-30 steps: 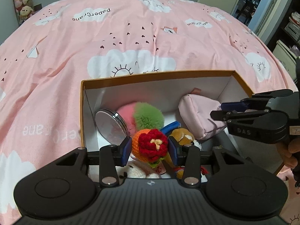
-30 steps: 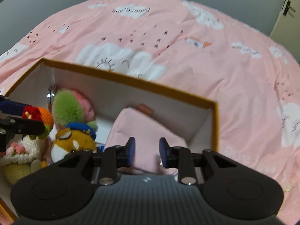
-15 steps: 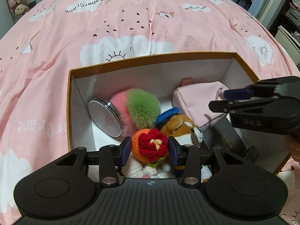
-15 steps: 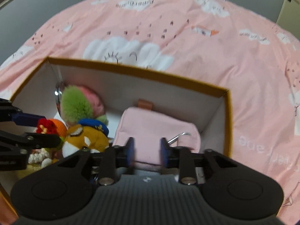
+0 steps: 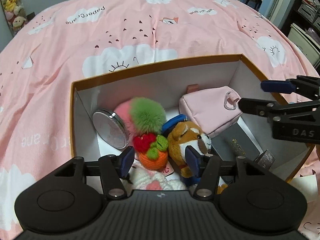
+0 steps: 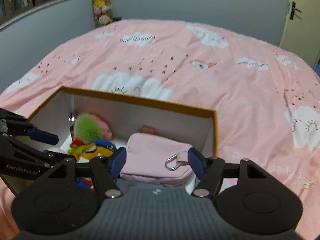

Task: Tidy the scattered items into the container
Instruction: 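Raise both open tools and move them back to the remaining items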

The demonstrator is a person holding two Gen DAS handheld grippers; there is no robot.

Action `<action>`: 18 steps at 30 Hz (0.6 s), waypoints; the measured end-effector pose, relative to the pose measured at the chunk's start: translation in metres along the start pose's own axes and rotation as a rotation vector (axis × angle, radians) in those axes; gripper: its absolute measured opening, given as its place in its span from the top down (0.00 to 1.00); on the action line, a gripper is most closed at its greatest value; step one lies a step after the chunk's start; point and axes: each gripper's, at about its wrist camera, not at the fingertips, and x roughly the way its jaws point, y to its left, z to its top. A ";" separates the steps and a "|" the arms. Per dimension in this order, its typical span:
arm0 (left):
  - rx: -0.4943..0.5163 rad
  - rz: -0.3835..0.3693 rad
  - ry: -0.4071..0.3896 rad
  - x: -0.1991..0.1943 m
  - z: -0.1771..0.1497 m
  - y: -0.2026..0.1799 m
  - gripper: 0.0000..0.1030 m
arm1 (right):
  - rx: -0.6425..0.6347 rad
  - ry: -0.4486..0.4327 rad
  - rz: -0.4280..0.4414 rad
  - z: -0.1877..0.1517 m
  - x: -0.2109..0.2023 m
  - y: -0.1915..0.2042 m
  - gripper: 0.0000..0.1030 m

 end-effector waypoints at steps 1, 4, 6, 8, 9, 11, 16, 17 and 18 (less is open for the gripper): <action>0.000 0.010 -0.005 -0.002 0.000 -0.001 0.34 | 0.005 -0.015 -0.001 -0.001 -0.005 -0.001 0.31; 0.002 0.026 -0.035 -0.014 -0.002 -0.001 0.34 | 0.007 -0.043 -0.013 -0.006 -0.017 -0.001 0.29; -0.003 0.037 -0.074 -0.025 -0.005 -0.001 0.34 | 0.000 -0.064 -0.022 -0.009 -0.025 0.000 0.29; -0.008 0.057 -0.126 -0.039 -0.010 -0.003 0.34 | -0.005 -0.082 -0.029 -0.013 -0.034 0.001 0.29; -0.008 0.062 -0.150 -0.046 -0.013 -0.004 0.34 | -0.006 -0.093 -0.034 -0.015 -0.038 0.002 0.29; -0.009 0.059 -0.198 -0.063 -0.021 -0.006 0.34 | -0.004 -0.118 -0.041 -0.020 -0.049 0.004 0.25; -0.021 0.010 -0.270 -0.098 -0.044 -0.017 0.34 | -0.026 -0.200 -0.032 -0.041 -0.081 0.012 0.20; -0.018 -0.005 -0.279 -0.103 -0.049 -0.021 0.34 | -0.036 -0.216 -0.035 -0.046 -0.088 0.014 0.20; -0.015 -0.018 -0.287 -0.108 -0.054 -0.024 0.34 | -0.043 -0.228 -0.037 -0.050 -0.093 0.016 0.20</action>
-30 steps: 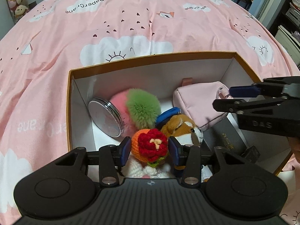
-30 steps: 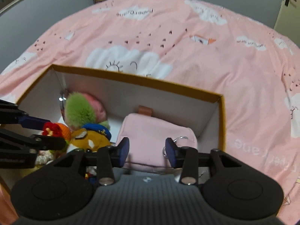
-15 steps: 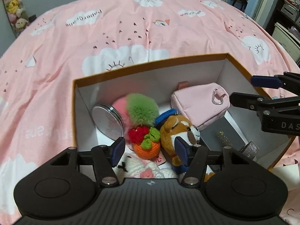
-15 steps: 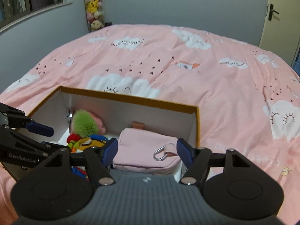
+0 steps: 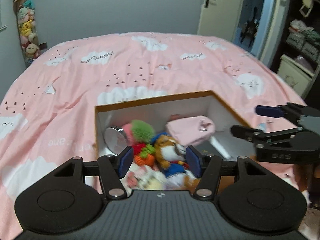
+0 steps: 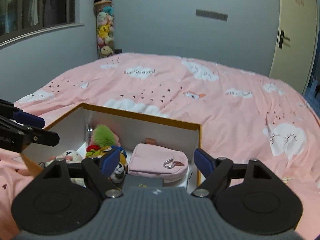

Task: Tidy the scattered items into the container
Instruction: 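Raise both open tools and move them back to the remaining items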

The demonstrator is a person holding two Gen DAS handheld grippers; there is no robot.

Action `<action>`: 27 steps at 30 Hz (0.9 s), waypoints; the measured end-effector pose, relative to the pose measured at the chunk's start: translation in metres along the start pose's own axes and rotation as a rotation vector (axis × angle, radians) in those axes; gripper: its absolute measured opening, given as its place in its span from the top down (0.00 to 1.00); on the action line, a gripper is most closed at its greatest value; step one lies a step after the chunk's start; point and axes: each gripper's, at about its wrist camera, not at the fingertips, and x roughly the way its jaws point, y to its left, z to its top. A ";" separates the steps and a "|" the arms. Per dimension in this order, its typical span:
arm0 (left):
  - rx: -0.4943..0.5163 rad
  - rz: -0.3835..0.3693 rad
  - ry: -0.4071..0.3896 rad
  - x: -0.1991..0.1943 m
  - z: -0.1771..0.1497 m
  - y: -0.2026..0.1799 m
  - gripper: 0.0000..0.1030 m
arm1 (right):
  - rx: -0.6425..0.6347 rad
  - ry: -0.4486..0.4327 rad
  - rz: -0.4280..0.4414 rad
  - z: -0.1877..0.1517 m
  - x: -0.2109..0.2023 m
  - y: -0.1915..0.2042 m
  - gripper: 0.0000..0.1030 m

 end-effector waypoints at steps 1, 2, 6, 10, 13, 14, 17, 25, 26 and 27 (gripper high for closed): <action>0.000 -0.013 -0.004 -0.006 -0.005 -0.005 0.34 | -0.011 -0.015 -0.002 -0.005 -0.008 0.002 0.20; 0.000 -0.020 -0.007 -0.011 -0.009 -0.008 0.34 | -0.022 -0.024 -0.005 -0.009 -0.014 0.004 0.20; -0.012 -0.047 0.004 -0.023 -0.028 -0.021 0.31 | -0.049 -0.045 -0.009 -0.027 -0.038 0.011 0.20; -0.046 -0.045 0.039 -0.024 -0.050 -0.030 0.28 | -0.050 -0.028 -0.008 -0.049 -0.056 0.015 0.20; -0.097 -0.026 0.063 -0.021 -0.068 -0.032 0.25 | -0.055 -0.005 -0.012 -0.064 -0.062 0.018 0.20; -0.122 -0.017 0.074 -0.021 -0.075 -0.032 0.25 | -0.058 0.002 -0.018 -0.070 -0.065 0.019 0.20; -0.192 -0.003 0.103 -0.016 -0.092 -0.033 0.25 | -0.069 0.022 -0.033 -0.085 -0.071 0.021 0.20; -0.279 0.022 0.177 0.000 -0.127 -0.034 0.25 | -0.140 0.127 -0.033 -0.116 -0.073 0.020 0.20; -0.283 0.021 0.182 0.002 -0.129 -0.035 0.25 | -0.159 0.146 -0.037 -0.118 -0.072 0.022 0.20; -0.283 0.017 0.187 0.003 -0.131 -0.035 0.25 | -0.175 0.164 -0.042 -0.121 -0.071 0.023 0.20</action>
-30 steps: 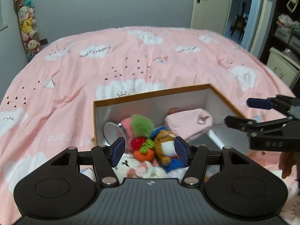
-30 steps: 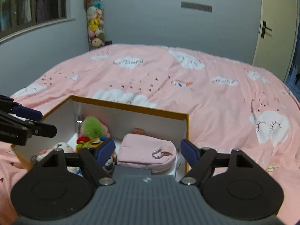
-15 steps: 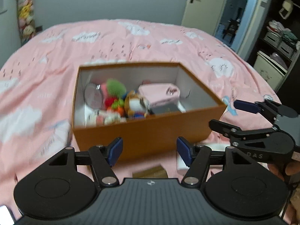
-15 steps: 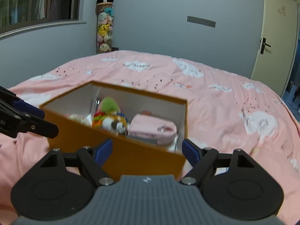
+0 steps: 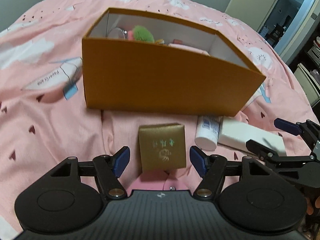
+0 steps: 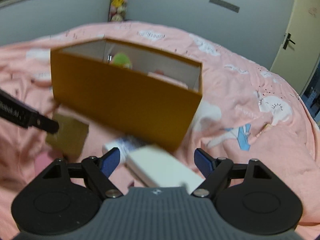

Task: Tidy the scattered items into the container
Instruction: 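Raise both open tools and move them back to the remaining items, then grasp the gold square box with the left tool while the right tool grasps the white case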

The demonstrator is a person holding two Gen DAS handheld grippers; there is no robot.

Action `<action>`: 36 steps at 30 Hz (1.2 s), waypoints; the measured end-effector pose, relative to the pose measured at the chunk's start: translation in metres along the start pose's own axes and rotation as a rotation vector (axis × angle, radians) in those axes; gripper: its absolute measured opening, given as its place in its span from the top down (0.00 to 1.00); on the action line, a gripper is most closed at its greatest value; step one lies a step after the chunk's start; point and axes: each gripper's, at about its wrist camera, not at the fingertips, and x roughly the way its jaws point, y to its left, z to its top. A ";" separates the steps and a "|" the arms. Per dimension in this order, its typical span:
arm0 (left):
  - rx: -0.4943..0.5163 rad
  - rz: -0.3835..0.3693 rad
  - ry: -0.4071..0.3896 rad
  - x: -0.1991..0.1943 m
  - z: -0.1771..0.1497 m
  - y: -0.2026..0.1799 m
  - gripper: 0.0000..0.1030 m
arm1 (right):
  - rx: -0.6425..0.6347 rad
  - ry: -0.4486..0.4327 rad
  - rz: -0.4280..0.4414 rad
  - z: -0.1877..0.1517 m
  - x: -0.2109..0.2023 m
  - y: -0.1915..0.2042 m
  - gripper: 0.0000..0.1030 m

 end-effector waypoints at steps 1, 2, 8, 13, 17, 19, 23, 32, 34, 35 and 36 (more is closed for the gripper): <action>-0.001 -0.003 0.002 0.001 -0.001 0.000 0.25 | -0.020 0.024 -0.008 -0.003 0.002 0.001 0.20; 0.000 -0.001 0.003 0.003 -0.002 0.000 0.25 | -0.033 0.041 -0.013 -0.006 0.002 0.001 0.20; -0.028 0.009 0.009 0.010 -0.009 0.001 0.25 | -0.102 0.124 -0.052 -0.018 0.012 -0.001 0.20; -0.043 0.003 0.023 0.017 -0.012 0.003 0.25 | -0.180 0.156 -0.100 -0.029 0.017 0.005 0.20; -0.065 -0.014 0.022 0.020 -0.013 0.006 0.25 | -0.263 0.169 -0.143 -0.033 0.025 0.013 0.20; -0.076 -0.019 0.022 0.021 -0.012 0.008 0.25 | -0.303 0.177 -0.162 -0.034 0.030 0.016 0.19; -0.103 -0.040 0.033 0.027 -0.012 0.011 0.24 | -0.340 0.185 -0.182 -0.035 0.038 0.017 0.19; -0.099 -0.031 0.039 0.039 -0.008 0.001 0.24 | -0.403 0.180 -0.205 -0.036 0.048 0.024 0.26; -0.095 -0.027 0.044 0.041 -0.007 0.000 0.24 | -0.422 0.174 -0.213 -0.036 0.047 0.026 0.29; -0.093 -0.027 0.048 0.042 -0.007 0.000 0.24 | -0.427 0.172 -0.215 -0.036 0.046 0.027 0.31; -0.091 -0.026 0.051 0.043 -0.006 0.000 0.24 | -0.430 0.169 -0.214 -0.036 0.046 0.027 0.33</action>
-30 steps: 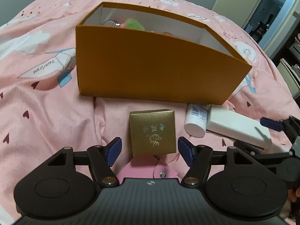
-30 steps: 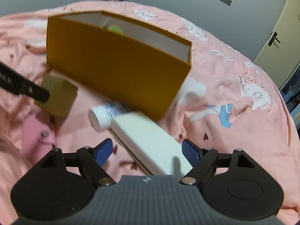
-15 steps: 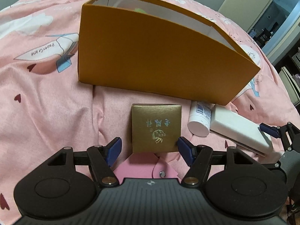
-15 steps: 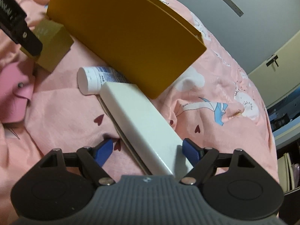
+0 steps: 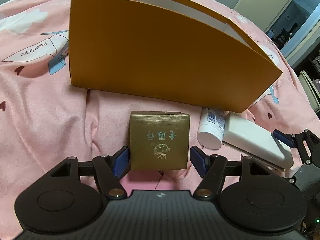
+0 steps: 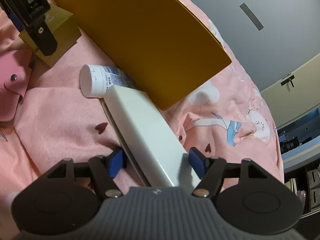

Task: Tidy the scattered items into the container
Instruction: 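Grasp the gold square box with the left tool while the right tool grasps the white case, then lift the gold box and white case and carry them over the orange box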

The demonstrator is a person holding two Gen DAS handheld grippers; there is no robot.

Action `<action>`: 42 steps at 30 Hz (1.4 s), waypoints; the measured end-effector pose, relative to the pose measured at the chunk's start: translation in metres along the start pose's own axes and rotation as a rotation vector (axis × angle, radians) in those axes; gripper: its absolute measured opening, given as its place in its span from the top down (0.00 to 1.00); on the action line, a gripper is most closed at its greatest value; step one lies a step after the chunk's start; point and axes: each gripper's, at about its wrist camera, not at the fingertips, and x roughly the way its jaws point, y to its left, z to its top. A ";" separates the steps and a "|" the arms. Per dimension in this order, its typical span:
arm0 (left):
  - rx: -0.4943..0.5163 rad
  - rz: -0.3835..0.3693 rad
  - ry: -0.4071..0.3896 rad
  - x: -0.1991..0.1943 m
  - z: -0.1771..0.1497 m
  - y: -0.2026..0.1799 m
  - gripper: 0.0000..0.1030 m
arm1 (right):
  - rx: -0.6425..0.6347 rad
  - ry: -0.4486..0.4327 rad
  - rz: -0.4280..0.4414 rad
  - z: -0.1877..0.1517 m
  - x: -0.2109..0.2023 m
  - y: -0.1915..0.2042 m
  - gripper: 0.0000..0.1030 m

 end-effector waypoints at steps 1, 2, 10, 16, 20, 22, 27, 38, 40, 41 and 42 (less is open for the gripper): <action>0.002 0.004 0.002 0.001 0.000 0.000 0.24 | -0.001 -0.002 0.003 0.000 0.000 -0.001 0.33; 0.003 0.008 0.003 0.002 0.001 0.000 0.24 | -0.004 -0.003 0.006 0.000 0.000 -0.001 0.34; 0.026 -0.006 0.010 -0.001 -0.001 0.002 0.31 | -0.056 -0.028 0.005 0.005 -0.012 0.002 0.55; 0.041 -0.006 0.010 -0.007 -0.003 0.002 0.31 | -0.031 -0.031 0.067 0.010 -0.031 -0.005 0.66; 0.059 0.003 0.013 -0.013 -0.005 0.001 0.31 | 0.024 -0.061 0.128 0.014 -0.047 -0.015 0.70; 0.074 0.009 0.015 -0.017 -0.005 -0.002 0.31 | 0.080 -0.072 0.197 0.017 -0.056 -0.022 0.70; 0.108 0.002 0.059 -0.021 -0.009 -0.006 0.32 | 0.192 -0.089 0.312 0.025 -0.066 -0.031 0.70; 0.112 0.009 0.061 -0.013 -0.012 0.004 0.32 | 0.273 -0.010 0.308 0.022 -0.029 -0.040 0.69; 0.109 0.015 0.063 -0.012 -0.013 0.004 0.32 | 0.288 -0.016 0.320 0.023 -0.027 -0.042 0.68; 0.106 0.018 0.063 -0.011 -0.013 0.005 0.31 | 0.291 -0.019 0.322 0.024 -0.026 -0.043 0.68; 0.103 0.021 0.065 -0.011 -0.011 0.002 0.31 | 0.293 -0.022 0.323 0.024 -0.026 -0.044 0.68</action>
